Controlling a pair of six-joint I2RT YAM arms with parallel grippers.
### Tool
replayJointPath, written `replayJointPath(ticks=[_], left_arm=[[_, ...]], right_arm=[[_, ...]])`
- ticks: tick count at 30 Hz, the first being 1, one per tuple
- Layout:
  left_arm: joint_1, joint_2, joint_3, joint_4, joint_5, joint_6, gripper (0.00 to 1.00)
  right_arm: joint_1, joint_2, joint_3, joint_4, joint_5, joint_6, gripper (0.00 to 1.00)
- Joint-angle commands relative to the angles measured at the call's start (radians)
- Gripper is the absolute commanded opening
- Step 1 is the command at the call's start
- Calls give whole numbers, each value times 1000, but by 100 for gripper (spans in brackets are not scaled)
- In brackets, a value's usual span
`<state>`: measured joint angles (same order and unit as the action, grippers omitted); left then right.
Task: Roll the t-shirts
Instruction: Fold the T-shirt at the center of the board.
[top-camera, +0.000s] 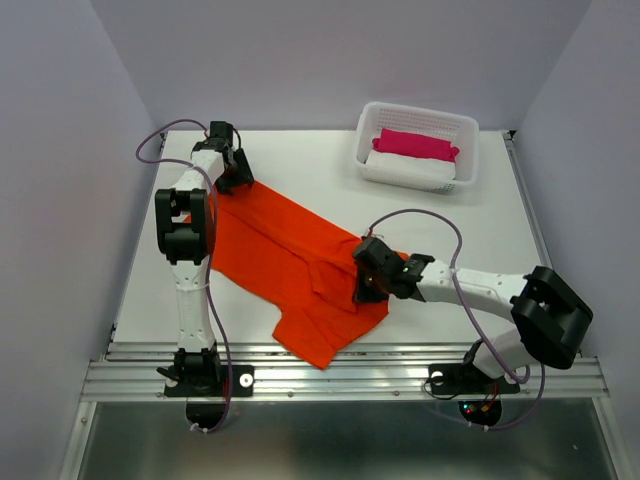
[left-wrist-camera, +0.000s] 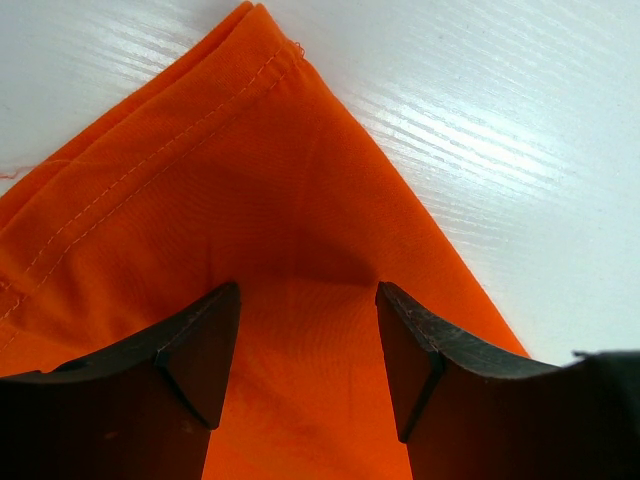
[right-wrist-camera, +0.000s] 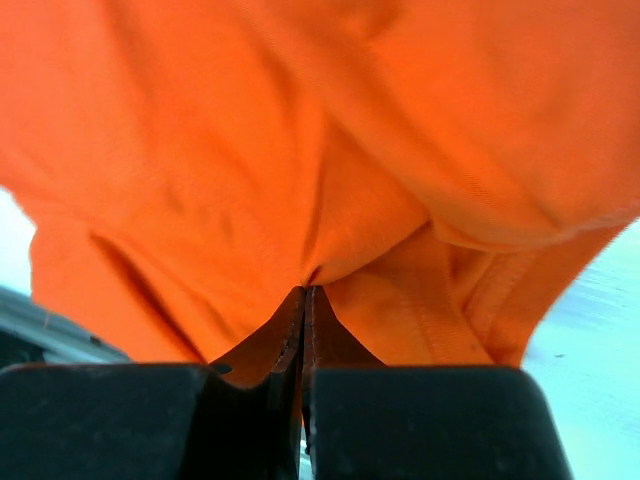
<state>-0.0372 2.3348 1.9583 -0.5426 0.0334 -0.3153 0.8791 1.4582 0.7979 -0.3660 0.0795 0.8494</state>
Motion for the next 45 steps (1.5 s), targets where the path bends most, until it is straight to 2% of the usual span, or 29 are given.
replayJointPath(ticks=[1,10,25,26,27,28,34,38,42,45], left_arm=[[2,-9,22,-19,8,10,68],[2,-8,22,-20,5,13,68],[3,0,34,-25,8,12,68],[2,-2,33,-26,8,12,68],[3,-2,33,-26,10,15,68],[3,-5,34,-26,8,15,68],[3,-18,37,-30,5,16,68],[3,-26,40,-31,10,18,68],[2,-38,27,-26,11,18,68],[2,-45,13,-17,11,15,68]], right_arm=[[52,-38,81,30,-50,-88,1],[130,-22,156,19,-102,-176,1],[172,21,150,-1,-118,-174,1],[172,27,146,-7,-95,-167,4],[172,40,146,-22,-86,-165,25],[172,47,147,-34,-43,-164,30],[172,28,169,-145,112,-182,35],[120,-4,179,-191,186,-199,34],[-24,-48,169,-192,163,-193,31],[-181,-41,175,-156,118,-197,28]])
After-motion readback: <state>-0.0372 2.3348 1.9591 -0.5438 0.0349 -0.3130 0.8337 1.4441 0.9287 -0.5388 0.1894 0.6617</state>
